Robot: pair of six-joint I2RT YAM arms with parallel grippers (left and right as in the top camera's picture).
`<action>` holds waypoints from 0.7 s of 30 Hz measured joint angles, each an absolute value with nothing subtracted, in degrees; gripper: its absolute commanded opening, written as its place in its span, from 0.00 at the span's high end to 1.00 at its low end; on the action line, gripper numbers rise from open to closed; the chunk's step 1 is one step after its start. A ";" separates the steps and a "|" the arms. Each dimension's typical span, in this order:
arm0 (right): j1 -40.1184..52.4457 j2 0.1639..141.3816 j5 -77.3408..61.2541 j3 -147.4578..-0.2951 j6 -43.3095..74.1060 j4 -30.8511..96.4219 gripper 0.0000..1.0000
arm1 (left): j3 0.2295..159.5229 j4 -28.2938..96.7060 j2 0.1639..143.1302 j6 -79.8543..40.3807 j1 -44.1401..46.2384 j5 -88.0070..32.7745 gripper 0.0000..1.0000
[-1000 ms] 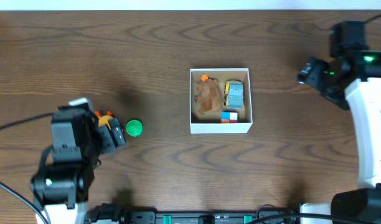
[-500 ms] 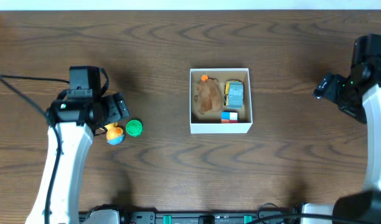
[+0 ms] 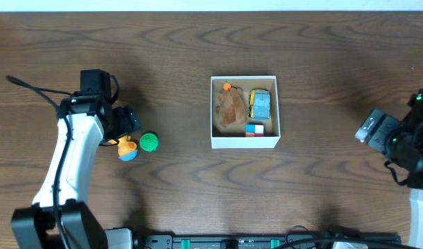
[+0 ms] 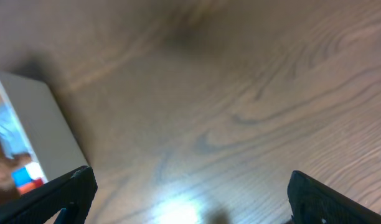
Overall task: Pack container
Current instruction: 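Retract the right arm and grasp the orange duck with the left gripper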
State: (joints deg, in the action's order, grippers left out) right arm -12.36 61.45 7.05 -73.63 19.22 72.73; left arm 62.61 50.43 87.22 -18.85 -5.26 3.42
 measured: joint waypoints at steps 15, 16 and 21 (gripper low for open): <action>-12.36 62.94 5.96 -64.16 18.81 68.99 0.01 | 62.48 48.47 94.85 -20.62 -5.26 3.36 0.32; -12.36 62.94 5.96 -64.16 18.81 68.97 0.01 | 62.48 48.47 95.20 -20.93 -5.26 3.36 0.34; -12.36 62.94 5.96 -64.16 18.79 68.95 0.01 | 62.48 48.36 97.49 -21.23 -5.26 2.96 0.37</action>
